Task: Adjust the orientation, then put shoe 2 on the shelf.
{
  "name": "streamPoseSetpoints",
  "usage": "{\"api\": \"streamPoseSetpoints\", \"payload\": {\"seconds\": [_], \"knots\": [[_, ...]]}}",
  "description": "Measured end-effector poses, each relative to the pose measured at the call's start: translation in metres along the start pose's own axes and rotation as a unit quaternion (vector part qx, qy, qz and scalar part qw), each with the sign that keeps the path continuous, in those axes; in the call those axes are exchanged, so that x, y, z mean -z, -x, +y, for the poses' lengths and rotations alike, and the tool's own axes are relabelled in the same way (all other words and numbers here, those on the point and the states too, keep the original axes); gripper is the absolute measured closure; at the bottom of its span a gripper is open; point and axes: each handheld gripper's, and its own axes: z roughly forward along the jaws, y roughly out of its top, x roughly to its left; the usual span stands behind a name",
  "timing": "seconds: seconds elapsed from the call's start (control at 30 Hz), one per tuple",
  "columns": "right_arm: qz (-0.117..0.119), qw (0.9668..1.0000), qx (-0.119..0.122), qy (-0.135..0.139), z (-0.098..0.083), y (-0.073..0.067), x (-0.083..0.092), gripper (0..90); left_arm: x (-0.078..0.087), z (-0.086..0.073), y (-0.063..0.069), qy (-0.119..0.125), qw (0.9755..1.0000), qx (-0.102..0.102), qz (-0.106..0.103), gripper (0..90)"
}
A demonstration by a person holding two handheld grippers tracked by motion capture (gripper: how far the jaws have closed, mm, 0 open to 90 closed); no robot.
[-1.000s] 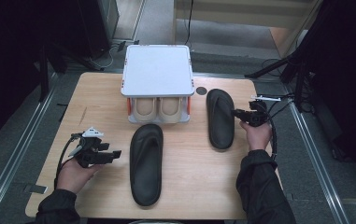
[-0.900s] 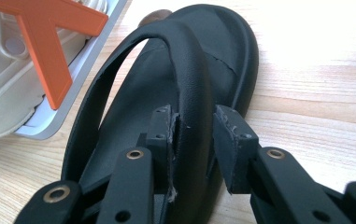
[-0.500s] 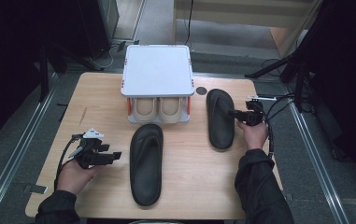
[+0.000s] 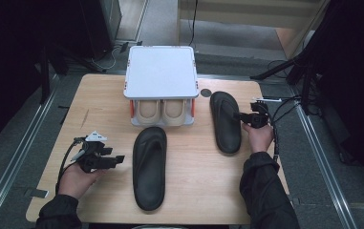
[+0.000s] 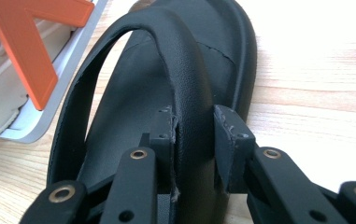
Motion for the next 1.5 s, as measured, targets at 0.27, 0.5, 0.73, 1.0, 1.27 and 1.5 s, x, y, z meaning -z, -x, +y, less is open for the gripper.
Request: {"api": "streamPoseSetpoints", "payload": {"seconds": [0.27, 0.5, 0.73, 1.0, 1.27, 1.5], "knots": [[-0.005, 1.0000, -0.004, 0.003, 0.002, -0.003, 0.003, 72.5, 0.000, 0.000, 0.001, 0.000, 1.0000, 0.000, -0.001, 37.0], [-0.003, 1.0000, -0.006, 0.002, 0.004, -0.005, 0.006, 72.5, 0.001, 0.000, 0.000, 0.005, 1.0000, 0.001, 0.000, 37.0], [-0.003, 1.0000, -0.002, 0.000, 0.003, -0.009, 0.010, 72.5, 0.000, 0.003, 0.001, 0.004, 1.0000, -0.005, -0.002, 37.0], [0.005, 0.9999, 0.003, 0.010, 0.003, -0.013, 0.017, 72.5, -0.003, 0.005, 0.001, 0.005, 1.0000, -0.006, -0.004, 37.0], [0.015, 0.9998, 0.010, 0.007, -0.001, -0.021, 0.027, 72.5, -0.004, 0.007, 0.002, 0.003, 0.9999, -0.010, -0.004, 37.1], [0.023, 0.9996, 0.014, 0.009, -0.009, -0.029, 0.037, 72.4, -0.004, 0.009, 0.001, 0.005, 0.9999, -0.012, -0.005, 37.1]]}}
